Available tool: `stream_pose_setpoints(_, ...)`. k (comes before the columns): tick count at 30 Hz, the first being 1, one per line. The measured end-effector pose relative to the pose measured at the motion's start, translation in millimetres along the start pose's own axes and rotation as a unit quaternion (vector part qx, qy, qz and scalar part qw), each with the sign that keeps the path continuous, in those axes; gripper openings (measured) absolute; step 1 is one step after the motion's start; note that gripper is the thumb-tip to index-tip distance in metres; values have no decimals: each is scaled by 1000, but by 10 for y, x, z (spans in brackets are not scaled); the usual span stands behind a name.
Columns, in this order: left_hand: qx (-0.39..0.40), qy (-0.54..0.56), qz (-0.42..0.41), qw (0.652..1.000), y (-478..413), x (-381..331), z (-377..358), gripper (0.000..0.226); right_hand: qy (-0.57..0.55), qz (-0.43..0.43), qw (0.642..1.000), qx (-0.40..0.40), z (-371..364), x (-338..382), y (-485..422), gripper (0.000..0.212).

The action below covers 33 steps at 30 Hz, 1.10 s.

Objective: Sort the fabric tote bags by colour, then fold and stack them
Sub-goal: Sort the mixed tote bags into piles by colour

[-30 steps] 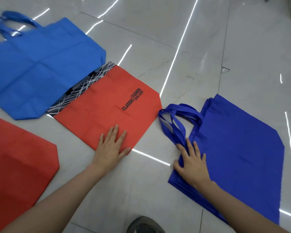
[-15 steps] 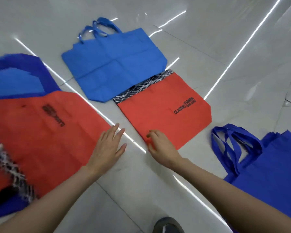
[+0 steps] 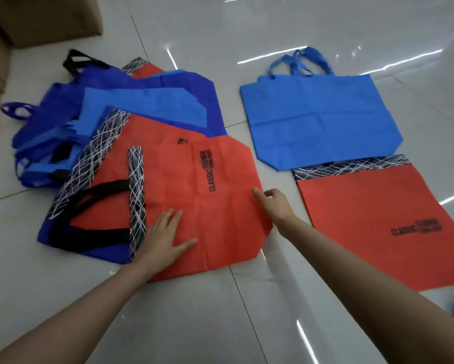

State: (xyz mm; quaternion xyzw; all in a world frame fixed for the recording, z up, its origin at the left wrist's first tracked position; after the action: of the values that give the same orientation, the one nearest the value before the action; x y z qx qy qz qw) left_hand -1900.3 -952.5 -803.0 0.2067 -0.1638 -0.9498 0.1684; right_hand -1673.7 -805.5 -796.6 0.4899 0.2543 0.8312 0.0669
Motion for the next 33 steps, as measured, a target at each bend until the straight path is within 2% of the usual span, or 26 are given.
stream_pose_setpoints(2,2,2,-9,1000,10,15,-30,112,-28,14,998,63,-22,42,35,46)
stream_pose_setpoints(3,6,-8,-18,1000,16,12,-26,118,-28,42,996,67,-21,56,70,38)
stream_pose_setpoints(6,-11,-15,-44,999,6,-40,-1,128,-57,130,990,-9,65,34,209,22)
stream_pose_setpoints(8,-78,24,-36,996,-15,-128,57,109,-101,160,981,-40,173,-13,306,17)
stream_pose_setpoints(11,-191,102,37,976,-58,-223,182,64,-173,175,963,-112,416,-92,373,15)
stream_pose_setpoints(13,-209,110,87,968,-122,-200,253,58,-197,184,949,-161,572,-89,366,17)
stream_pose_setpoints(15,-176,91,122,972,-178,-111,276,67,-190,200,944,-181,653,-73,332,17)
stream_pose_setpoints(20,-2,-34,140,990,-126,117,113,108,-153,202,945,-205,583,-113,187,15)
stream_pose_setpoints(22,4,-70,138,988,-90,165,60,109,-150,195,945,-215,561,-176,154,14)
stream_pose_setpoints(25,-24,-92,151,984,-64,184,39,98,-134,201,943,-230,569,-285,143,14)
stream_pose_setpoints(28,-79,-95,178,976,-12,236,74,72,-130,196,945,-225,608,-421,137,14)
stream_pose_setpoints(31,-215,20,192,957,4,333,172,38,-147,176,953,-200,666,-565,156,14)
stream_pose_setpoints(33,-288,126,196,929,-16,343,273,27,-159,167,956,-180,695,-621,192,16)
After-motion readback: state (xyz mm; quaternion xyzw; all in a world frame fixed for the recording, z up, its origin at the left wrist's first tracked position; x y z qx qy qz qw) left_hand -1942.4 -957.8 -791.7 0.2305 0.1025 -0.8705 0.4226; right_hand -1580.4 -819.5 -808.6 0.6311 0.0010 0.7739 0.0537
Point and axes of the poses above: each hand's wrist, its own y-axis away from the middle knuckle, its own z-axis out of the back of the hand, x = y × z, the point moved 1 cm from there along -y, towards the middle knuckle, and after that the axes turned 5 degrees about z, right-handed, at the moved point
